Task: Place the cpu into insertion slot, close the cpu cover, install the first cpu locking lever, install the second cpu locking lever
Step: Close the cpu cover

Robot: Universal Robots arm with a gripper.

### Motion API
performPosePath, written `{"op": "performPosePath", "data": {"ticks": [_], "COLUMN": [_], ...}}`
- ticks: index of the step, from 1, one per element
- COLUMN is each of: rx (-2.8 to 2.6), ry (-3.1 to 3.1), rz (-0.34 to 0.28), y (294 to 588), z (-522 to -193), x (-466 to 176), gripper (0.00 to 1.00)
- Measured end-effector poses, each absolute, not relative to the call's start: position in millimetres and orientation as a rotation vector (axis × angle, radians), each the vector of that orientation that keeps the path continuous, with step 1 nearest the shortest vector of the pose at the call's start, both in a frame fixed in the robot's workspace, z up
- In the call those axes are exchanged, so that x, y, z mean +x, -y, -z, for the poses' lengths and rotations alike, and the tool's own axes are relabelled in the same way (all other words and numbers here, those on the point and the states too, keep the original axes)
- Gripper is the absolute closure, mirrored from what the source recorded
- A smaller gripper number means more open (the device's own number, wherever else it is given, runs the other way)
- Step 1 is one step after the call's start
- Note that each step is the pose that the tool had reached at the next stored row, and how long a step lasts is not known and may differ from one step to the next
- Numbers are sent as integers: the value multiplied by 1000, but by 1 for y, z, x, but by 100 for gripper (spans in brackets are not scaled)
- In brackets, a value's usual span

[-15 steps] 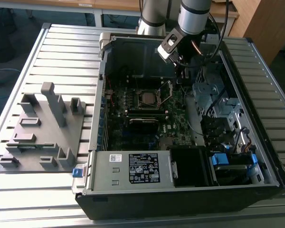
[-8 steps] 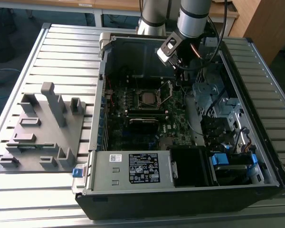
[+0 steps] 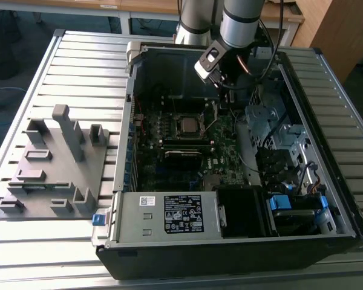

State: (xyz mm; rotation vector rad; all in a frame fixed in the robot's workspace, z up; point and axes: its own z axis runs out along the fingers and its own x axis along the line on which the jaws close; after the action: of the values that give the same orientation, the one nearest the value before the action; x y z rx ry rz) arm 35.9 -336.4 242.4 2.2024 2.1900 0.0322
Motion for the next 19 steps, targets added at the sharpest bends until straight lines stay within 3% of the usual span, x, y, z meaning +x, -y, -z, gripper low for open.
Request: {"op": "performPosePath", "data": {"ticks": [19], "rx": [2178], "ry": [-2164], "rz": [-104], "y": [337], "z": [-242], "x": [-40], "gripper": [90]}}
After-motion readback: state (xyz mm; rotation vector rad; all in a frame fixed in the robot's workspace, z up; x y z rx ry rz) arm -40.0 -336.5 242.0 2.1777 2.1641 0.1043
